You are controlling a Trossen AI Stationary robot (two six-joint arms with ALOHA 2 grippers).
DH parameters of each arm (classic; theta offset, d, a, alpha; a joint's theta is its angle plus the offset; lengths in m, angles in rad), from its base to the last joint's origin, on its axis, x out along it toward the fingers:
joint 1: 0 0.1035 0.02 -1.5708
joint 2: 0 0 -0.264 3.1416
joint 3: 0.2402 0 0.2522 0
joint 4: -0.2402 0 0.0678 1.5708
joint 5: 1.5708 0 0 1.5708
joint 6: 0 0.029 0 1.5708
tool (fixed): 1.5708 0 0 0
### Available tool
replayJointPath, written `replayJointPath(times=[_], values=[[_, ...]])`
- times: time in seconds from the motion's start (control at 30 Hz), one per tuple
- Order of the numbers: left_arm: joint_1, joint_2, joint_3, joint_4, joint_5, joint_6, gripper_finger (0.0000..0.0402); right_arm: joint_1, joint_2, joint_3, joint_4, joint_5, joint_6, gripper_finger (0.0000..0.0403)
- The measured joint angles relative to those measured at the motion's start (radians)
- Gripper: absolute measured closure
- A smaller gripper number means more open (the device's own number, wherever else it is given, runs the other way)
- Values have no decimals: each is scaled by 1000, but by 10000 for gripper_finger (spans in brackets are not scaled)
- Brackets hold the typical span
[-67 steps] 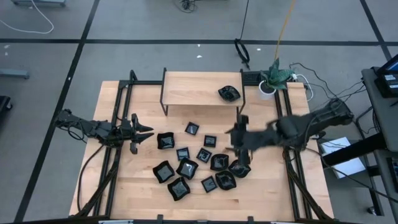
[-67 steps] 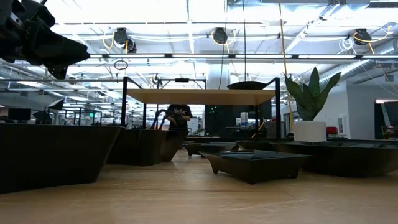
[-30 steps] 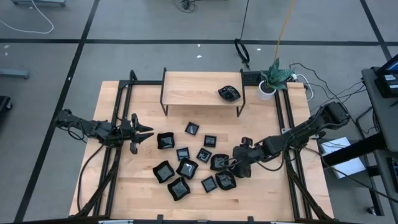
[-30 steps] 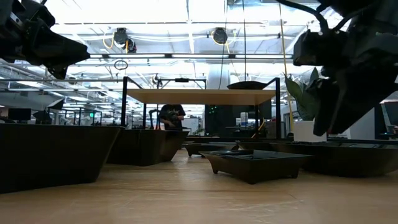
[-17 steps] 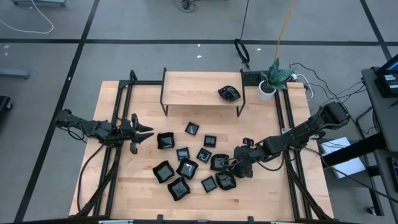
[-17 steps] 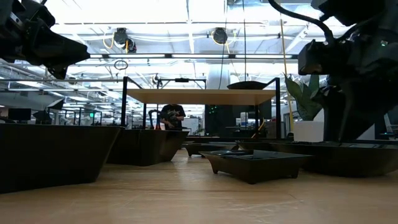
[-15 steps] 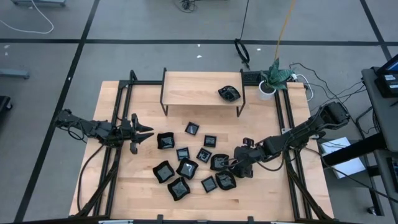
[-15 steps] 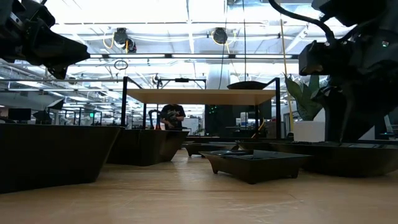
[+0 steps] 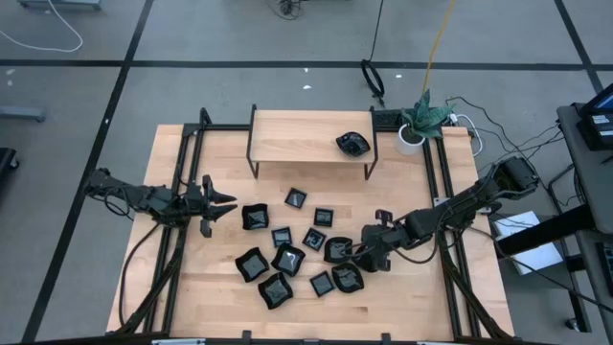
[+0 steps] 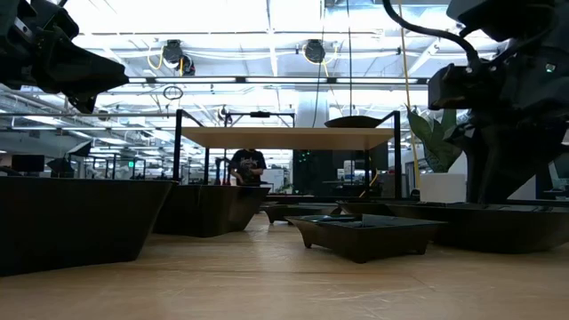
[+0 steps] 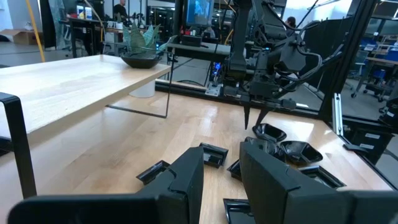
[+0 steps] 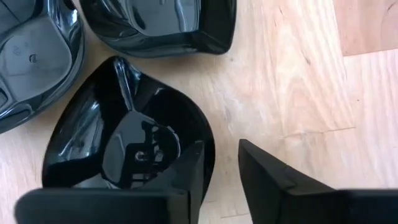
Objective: Pick & Place Mini shaped plates
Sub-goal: Stack the top right leaf-shaped plate on top of the other leaf-shaped plates on the shelf
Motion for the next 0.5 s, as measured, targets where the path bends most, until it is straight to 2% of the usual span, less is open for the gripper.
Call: replayJointPath(times=[0.4, 0.5], values=[[0, 0, 0, 0, 0, 0, 295, 0, 0, 0, 0, -2, -3, 396], [0, 0, 0, 0, 0, 0, 295, 0, 0, 1, 0, -2, -3, 397]])
